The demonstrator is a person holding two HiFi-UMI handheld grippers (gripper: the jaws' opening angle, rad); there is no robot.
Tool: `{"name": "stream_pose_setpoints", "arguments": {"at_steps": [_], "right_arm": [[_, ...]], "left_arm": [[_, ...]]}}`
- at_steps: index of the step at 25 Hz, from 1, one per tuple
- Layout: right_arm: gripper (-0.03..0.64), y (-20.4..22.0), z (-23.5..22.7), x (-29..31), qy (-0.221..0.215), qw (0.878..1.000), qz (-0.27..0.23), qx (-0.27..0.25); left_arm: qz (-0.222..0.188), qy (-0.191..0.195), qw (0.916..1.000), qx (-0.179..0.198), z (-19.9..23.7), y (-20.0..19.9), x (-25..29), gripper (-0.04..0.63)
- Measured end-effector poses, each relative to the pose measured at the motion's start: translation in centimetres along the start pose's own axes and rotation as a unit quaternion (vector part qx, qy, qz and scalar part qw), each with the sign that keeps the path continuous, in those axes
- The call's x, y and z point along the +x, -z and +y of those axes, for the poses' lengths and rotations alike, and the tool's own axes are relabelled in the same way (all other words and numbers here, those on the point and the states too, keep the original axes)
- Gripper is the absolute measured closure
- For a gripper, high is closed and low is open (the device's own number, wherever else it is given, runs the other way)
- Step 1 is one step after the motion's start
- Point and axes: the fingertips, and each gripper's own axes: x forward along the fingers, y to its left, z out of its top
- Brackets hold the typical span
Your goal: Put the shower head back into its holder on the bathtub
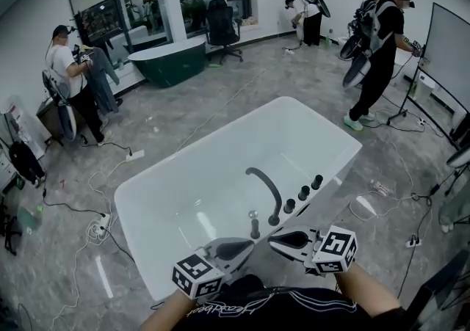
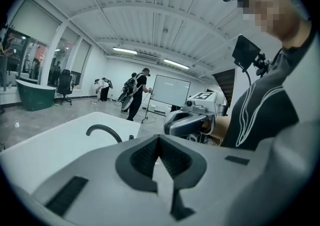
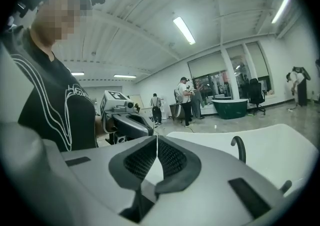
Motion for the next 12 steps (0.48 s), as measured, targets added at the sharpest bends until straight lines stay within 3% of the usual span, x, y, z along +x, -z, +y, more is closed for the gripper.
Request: {"name": "stream_pose_setpoints", "arguments": {"at_steps": [12], "right_arm": [[0.604, 0.8, 1.6, -0.8, 0.003, 1.000, 0.003, -0.009]], "left_arm": [[0.008, 0.017, 0.9997, 0.019, -2.2, -0.3, 0.6, 0.592]]}}
